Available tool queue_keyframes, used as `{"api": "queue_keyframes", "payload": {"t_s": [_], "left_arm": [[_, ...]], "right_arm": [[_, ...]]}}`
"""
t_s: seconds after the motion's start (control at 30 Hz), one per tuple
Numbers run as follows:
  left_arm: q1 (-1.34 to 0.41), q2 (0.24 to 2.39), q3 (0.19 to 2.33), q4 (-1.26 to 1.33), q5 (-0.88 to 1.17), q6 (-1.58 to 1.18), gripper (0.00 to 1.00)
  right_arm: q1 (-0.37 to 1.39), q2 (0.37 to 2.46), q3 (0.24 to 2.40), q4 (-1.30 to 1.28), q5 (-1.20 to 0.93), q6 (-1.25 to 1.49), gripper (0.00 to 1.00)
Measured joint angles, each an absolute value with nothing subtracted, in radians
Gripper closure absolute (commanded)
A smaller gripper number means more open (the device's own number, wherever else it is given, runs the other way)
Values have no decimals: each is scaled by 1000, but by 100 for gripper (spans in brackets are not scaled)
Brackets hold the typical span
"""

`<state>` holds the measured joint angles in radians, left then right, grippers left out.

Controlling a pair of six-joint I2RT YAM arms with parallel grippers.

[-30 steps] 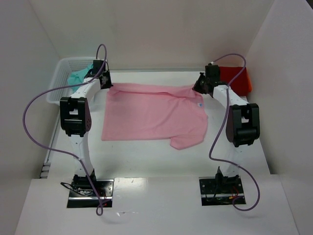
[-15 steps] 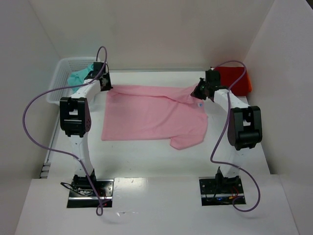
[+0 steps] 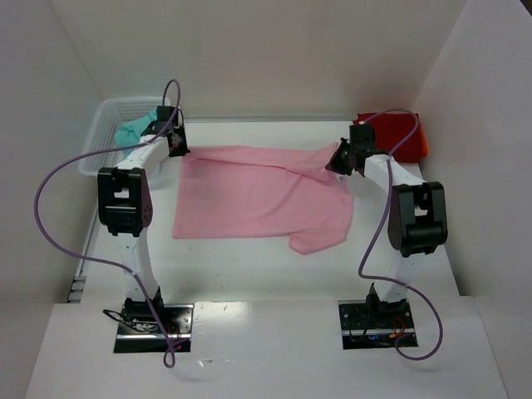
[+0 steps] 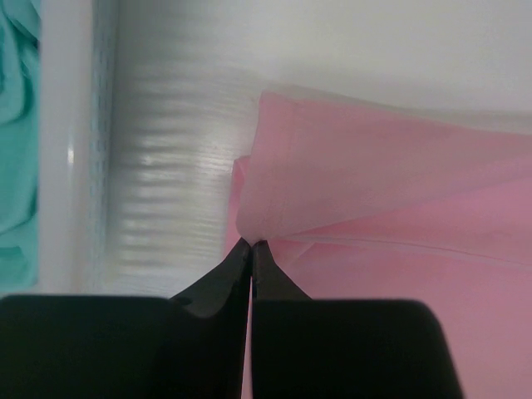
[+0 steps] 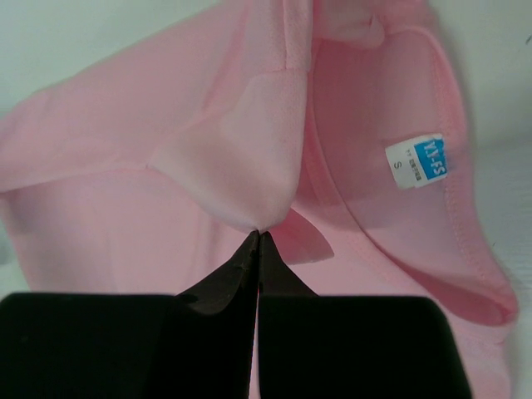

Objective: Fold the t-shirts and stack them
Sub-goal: Fold the flattened tshirt in 1/3 of the way

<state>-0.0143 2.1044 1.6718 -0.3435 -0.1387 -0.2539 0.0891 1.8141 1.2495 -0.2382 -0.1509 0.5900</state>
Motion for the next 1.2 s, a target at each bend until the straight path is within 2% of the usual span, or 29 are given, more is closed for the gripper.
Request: {"api": "queue_keyframes", "payload": {"t_s": [0.3,0.47,0.9,1.2], "left_arm": [[-14,2105,1964,-374,-149,-213,100],[-14,2105,2019,-374,-148,-200,100],[-14,2126,2002,-376,-148,-168,100],[-14,2225,2003,-362,-144,-159,100]], "right_arm": [[22,1832,1575,-270,-136,562,100],[-1,1869,1728,-257,-148,551,100],[0,1982,1745,-270,-202,527,100],[0,2045,1745,-270,-259,530,100]]}}
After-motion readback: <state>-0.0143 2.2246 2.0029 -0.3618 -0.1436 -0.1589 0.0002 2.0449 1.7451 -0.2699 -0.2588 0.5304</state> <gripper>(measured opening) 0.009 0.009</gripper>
